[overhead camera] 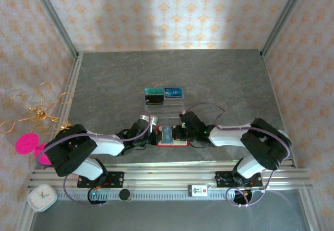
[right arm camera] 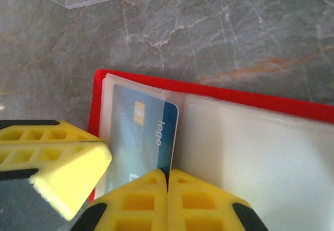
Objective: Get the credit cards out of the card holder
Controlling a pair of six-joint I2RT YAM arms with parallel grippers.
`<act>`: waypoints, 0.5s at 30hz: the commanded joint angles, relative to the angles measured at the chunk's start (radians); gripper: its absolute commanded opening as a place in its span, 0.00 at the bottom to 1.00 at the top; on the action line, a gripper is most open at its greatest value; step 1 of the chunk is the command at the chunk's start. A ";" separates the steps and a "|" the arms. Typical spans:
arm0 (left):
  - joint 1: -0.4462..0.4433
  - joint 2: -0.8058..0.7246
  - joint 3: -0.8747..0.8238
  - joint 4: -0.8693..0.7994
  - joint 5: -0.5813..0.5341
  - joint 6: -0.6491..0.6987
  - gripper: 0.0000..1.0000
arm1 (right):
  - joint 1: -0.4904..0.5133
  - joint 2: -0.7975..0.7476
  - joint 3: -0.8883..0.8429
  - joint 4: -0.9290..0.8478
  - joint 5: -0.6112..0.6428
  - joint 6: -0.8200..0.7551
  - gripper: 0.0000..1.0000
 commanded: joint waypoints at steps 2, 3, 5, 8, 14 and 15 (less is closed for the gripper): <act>0.010 0.015 -0.034 -0.081 0.014 0.002 0.00 | -0.046 -0.065 -0.027 -0.105 0.019 -0.004 0.00; 0.010 0.016 -0.031 -0.080 0.013 0.003 0.00 | -0.050 -0.074 -0.024 -0.127 0.032 -0.007 0.00; 0.011 0.020 -0.026 -0.078 0.017 0.007 0.00 | -0.063 -0.087 -0.028 -0.160 0.037 -0.014 0.00; 0.012 0.021 -0.014 -0.082 0.023 0.011 0.00 | -0.067 -0.113 -0.027 -0.194 0.052 -0.031 0.00; 0.023 -0.047 -0.006 -0.112 0.022 0.034 0.00 | -0.066 -0.238 0.000 -0.319 0.108 -0.094 0.00; 0.027 -0.055 -0.002 -0.114 0.026 0.037 0.00 | -0.066 -0.256 0.006 -0.336 0.115 -0.106 0.00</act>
